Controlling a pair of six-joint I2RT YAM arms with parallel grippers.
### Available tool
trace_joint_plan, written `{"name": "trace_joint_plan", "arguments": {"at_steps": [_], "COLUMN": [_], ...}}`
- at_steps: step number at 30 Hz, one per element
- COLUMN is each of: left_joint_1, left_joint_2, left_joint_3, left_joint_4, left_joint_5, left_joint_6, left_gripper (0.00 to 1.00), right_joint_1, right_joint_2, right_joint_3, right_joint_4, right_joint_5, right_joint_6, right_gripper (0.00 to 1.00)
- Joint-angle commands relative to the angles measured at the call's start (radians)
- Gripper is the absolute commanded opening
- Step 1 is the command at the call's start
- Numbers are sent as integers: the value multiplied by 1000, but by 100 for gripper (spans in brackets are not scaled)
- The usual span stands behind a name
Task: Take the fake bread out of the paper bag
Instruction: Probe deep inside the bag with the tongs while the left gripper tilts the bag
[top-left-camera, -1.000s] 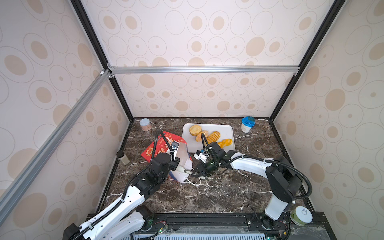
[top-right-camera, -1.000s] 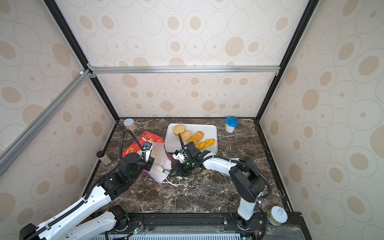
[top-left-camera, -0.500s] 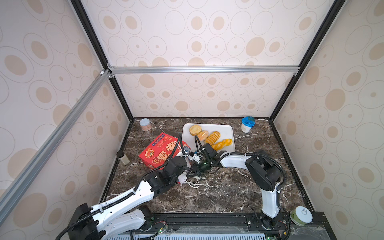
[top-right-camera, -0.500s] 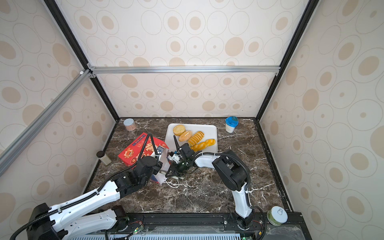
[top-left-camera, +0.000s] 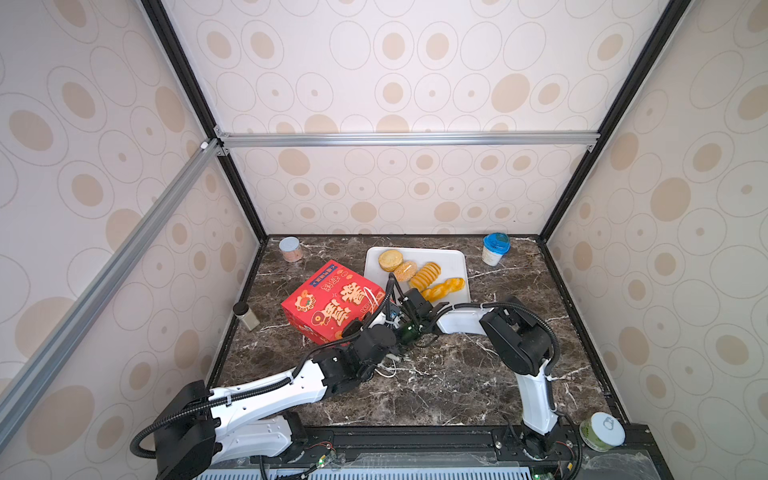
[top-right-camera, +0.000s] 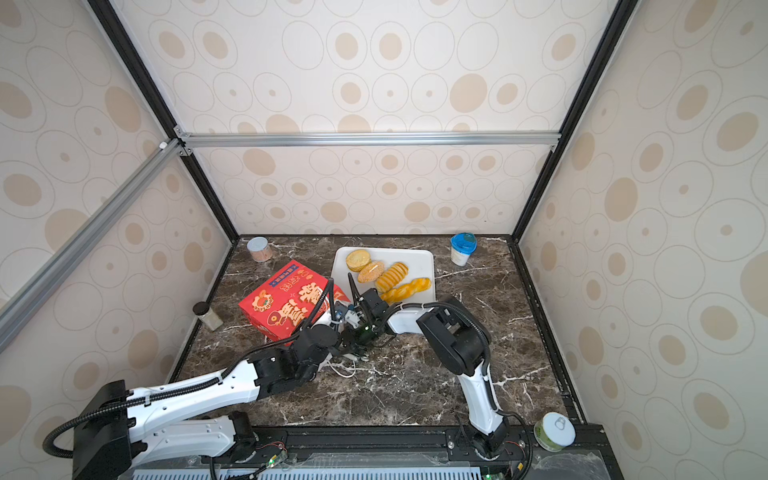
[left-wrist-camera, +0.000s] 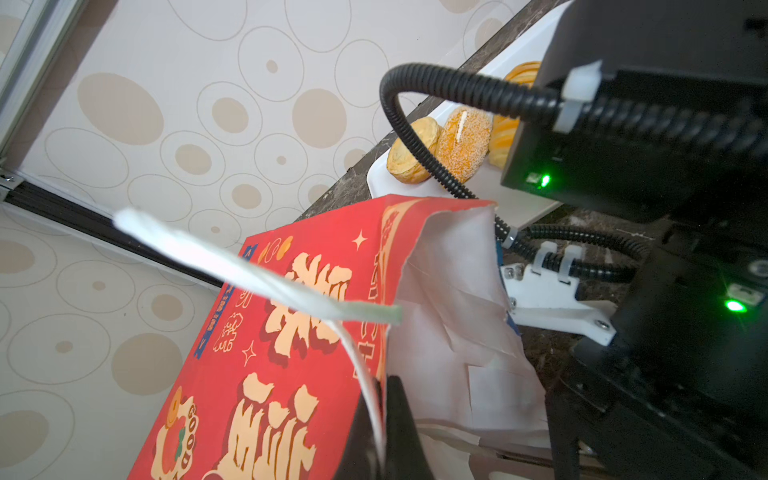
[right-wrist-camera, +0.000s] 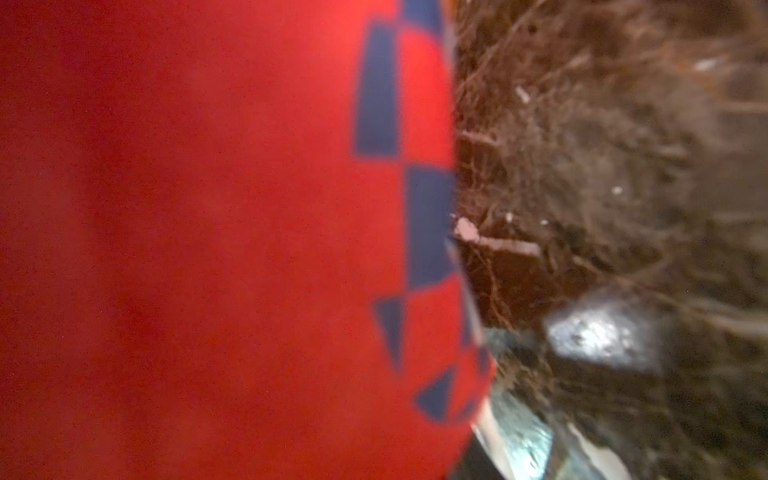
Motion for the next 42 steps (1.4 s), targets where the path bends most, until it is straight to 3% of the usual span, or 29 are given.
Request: {"name": "trace_joint_plan", "arguments": {"at_steps": [1, 8, 14, 19, 24, 29, 37, 42], "left_joint_1": [-17, 14, 118, 149, 185, 198, 200, 199], "left_joint_2": [-33, -96, -224, -289, -320, -290, -210, -230], "left_joint_3": [25, -12, -32, -69, -96, -88, -80, -42], "left_joint_4": [55, 35, -36, -70, -71, -33, 35, 2], "left_joint_5": [13, 123, 423, 557, 668, 681, 518, 533], "left_joint_6": [-12, -9, 82, 177, 170, 151, 107, 110], "left_gripper": [0, 0, 0, 0, 0, 0, 0, 0], "right_joint_1": [-4, -4, -3, -3, -7, -14, -14, -13], "right_joint_2": [-22, -123, -293, -427, -490, -492, -502, -414], "right_joint_3": [-4, -26, -95, -175, -214, -212, -230, -217], "right_joint_4": [-10, -125, -250, -235, -218, -165, -306, -300], "right_joint_5": [24, 58, 148, 194, 260, 296, 383, 420], "right_joint_6": [2, -40, -66, 2, 25, 67, -23, -88], "right_gripper": [36, 36, 36, 37, 39, 39, 39, 39]}}
